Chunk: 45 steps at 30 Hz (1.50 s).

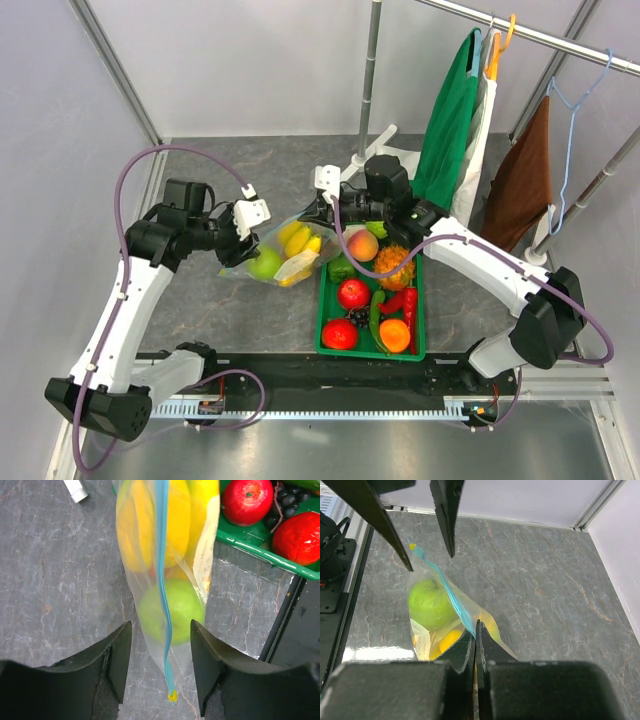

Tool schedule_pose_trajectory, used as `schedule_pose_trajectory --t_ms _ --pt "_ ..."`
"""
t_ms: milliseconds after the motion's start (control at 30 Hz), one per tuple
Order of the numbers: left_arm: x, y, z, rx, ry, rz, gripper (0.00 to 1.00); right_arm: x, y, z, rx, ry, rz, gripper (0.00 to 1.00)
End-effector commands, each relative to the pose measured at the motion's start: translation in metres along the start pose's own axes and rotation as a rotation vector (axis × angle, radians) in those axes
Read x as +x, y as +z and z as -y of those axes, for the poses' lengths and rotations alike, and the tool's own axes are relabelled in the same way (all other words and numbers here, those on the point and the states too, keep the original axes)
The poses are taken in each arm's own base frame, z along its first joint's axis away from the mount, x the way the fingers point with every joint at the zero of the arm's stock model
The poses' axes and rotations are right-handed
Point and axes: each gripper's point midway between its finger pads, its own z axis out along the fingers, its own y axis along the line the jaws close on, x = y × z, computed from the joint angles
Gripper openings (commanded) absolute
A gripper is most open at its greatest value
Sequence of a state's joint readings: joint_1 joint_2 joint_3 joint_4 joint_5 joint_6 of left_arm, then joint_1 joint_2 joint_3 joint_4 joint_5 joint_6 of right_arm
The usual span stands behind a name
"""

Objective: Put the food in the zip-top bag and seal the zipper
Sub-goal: Zip the zipper food storage bag at the center of the board, then place the zipper food storage bag at the center of the board.

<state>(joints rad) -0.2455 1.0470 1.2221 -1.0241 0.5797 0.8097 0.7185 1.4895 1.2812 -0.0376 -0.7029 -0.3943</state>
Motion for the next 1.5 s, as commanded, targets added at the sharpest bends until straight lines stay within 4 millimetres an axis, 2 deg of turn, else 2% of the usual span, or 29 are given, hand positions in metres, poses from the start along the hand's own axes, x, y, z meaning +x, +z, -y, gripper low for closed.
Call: schedule_pose_trajectory --t_ms 0,167,267,333,367,467,567,600,667,700,733,900,933,1033,1100,1133,1167,1267,1300,1333,1400,1433,1467 --pt "-0.010 0.006 -0.009 -0.028 -0.030 -0.001 0.55 -0.037 0.002 0.005 -0.009 -0.093 0.088 0.00" --pt "-0.002 0.020 -0.004 0.012 -0.075 -0.042 0.47 -0.036 0.005 0.002 -0.018 -0.102 0.091 0.00" --pt "-0.005 0.021 -0.004 0.016 -0.111 -0.029 0.35 -0.037 0.008 0.001 -0.021 -0.108 0.095 0.00" --pt "-0.008 0.021 -0.003 0.015 -0.139 -0.024 0.09 -0.037 0.010 0.001 -0.021 -0.110 0.095 0.00" --pt "-0.011 0.019 -0.003 0.008 -0.191 -0.019 0.02 -0.037 0.011 0.001 -0.019 -0.109 0.095 0.00" --pt "-0.028 0.013 0.005 0.034 -0.307 0.022 0.02 -0.036 0.014 0.007 0.014 -0.093 0.092 0.00" --pt "-0.040 0.008 0.012 0.053 -0.424 0.064 0.02 -0.039 0.018 0.023 0.090 -0.025 0.093 0.44" --pt "-0.042 0.007 0.012 0.051 -0.451 0.071 0.02 -0.038 0.018 0.029 0.120 -0.007 0.086 0.65" --pt "-0.046 0.004 0.010 0.042 -0.532 0.080 0.02 -0.041 0.015 0.047 0.215 0.036 0.075 0.79" --pt "-0.047 0.000 0.005 0.022 -0.566 0.087 0.02 -0.042 0.014 0.050 0.237 0.053 0.073 0.96" --pt "-0.048 -0.001 0.002 0.011 -0.633 0.087 0.02 -0.046 0.010 0.055 0.270 0.070 0.076 0.98" --pt "-0.064 -0.015 -0.033 -0.106 -0.903 0.132 0.02 -0.063 -0.005 0.062 0.343 0.143 0.099 0.98" --pt "-0.068 -0.015 -0.037 -0.120 -0.998 0.140 0.02 -0.074 -0.009 0.066 0.359 0.155 0.115 0.98" --pt "-0.081 -0.014 -0.055 -0.131 -1.148 0.206 0.02 -0.084 -0.018 0.075 0.400 0.229 0.117 0.98" --pt "-0.091 -0.014 -0.075 -0.140 -1.194 0.309 0.02 -0.088 -0.023 0.076 0.407 0.262 0.122 0.98" --pt "-0.093 -0.011 -0.080 -0.130 -1.273 0.344 0.02 -0.093 -0.025 0.077 0.410 0.262 0.128 0.98" --pt "-0.107 -0.014 -0.097 -0.152 -1.249 0.435 0.02 -0.094 -0.026 0.076 0.409 0.265 0.126 0.98" --pt "-0.120 -0.015 -0.131 -0.210 -1.351 0.569 0.02 -0.094 -0.032 0.081 0.430 0.265 0.109 0.98" --pt "-0.126 -0.013 -0.148 -0.232 -1.350 0.627 0.02 -0.093 -0.034 0.083 0.445 0.264 0.106 0.98" --pt "-0.126 -0.015 -0.165 -0.293 -1.400 0.672 0.02 -0.095 -0.036 0.085 0.455 0.263 0.109 0.98" --pt "-0.126 -0.014 -0.188 -0.308 -1.430 0.722 0.02 -0.091 -0.042 0.091 0.476 0.271 0.103 0.98" --pt "-0.119 -0.001 -0.201 -0.303 -1.496 0.708 0.02 -0.090 -0.043 0.092 0.478 0.275 0.102 0.98" --pt "-0.111 0.003 -0.209 -0.300 -1.533 0.706 0.02 -0.089 -0.044 0.093 0.481 0.276 0.100 0.98"
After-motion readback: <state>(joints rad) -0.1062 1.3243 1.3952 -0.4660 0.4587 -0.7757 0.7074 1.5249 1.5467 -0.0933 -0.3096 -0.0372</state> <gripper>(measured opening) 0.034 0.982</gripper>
